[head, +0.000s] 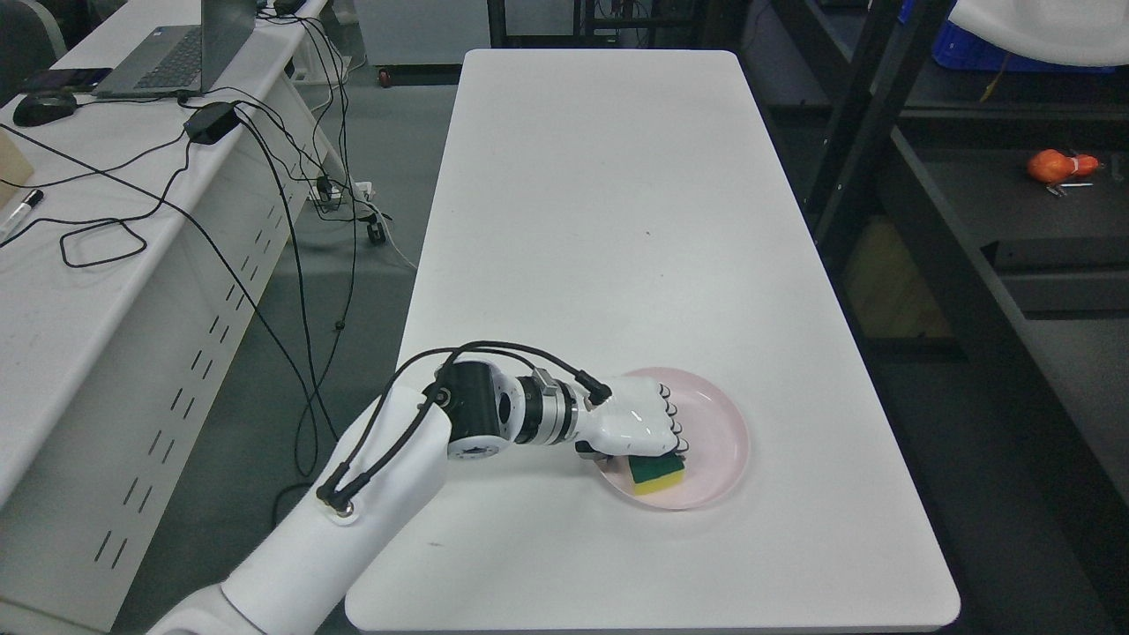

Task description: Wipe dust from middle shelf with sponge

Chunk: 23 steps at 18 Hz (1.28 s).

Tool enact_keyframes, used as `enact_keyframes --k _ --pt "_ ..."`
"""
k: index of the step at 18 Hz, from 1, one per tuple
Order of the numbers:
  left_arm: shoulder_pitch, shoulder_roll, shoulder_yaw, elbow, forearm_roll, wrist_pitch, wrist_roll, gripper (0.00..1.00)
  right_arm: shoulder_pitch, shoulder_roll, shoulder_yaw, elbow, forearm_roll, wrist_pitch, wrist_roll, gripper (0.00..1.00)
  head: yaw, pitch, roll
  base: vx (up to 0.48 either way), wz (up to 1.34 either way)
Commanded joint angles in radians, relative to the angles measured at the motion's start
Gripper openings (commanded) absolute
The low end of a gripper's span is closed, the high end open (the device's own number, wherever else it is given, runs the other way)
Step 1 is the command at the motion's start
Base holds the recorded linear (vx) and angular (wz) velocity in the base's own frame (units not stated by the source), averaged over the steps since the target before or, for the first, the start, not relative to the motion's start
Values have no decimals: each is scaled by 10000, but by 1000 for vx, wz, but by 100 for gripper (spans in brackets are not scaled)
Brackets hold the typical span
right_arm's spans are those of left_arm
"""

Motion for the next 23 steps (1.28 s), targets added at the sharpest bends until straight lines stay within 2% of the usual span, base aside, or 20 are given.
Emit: enact_keyframes --k 1,3,5,7,8,9,10,16,18,23 --pt "52 -63 -109 342 395 -24 -215 53 2 -175 0 -175 0 721 0 100 0 0 0 0 0" --pt "52 -109 -17 372 441 174 -185 53 2 -175 0 -175 0 721 0 100 0 0 0 0 0" --pt "52 -109 -32 541 1312 543 -245 51 2 -175 0 -175 0 721 0 100 0 0 0 0 0" --pt "128 -17 -17 633 2201 468 -521 32 2 -175 0 -175 0 721 0 100 0 0 0 0 0" --pt "159 14 59 633 2722 406 -704 18 -14 -175 0 -175 0 721 0 100 0 0 0 0 0" --pt "160 14 151 633 3167 375 -934 7 2 -175 0 -175 0 721 0 100 0 0 0 0 0" --pt "160 14 198 633 3369 375 -1118 0 2 -175 0 -175 0 721 0 100 0 0 0 0 0" --pt "160 29 856 527 3432 391 -1166 0 2 -175 0 -175 0 721 0 100 0 0 0 0 0" --pt "129 90 1316 8 3478 360 -1166 0 2 -175 0 -175 0 736 0 100 0 0 0 0 0" --pt "175 1055 2542 -1588 4074 314 -1059 0 2 -175 0 -175 0 721 0 100 0 0 0 0 0"
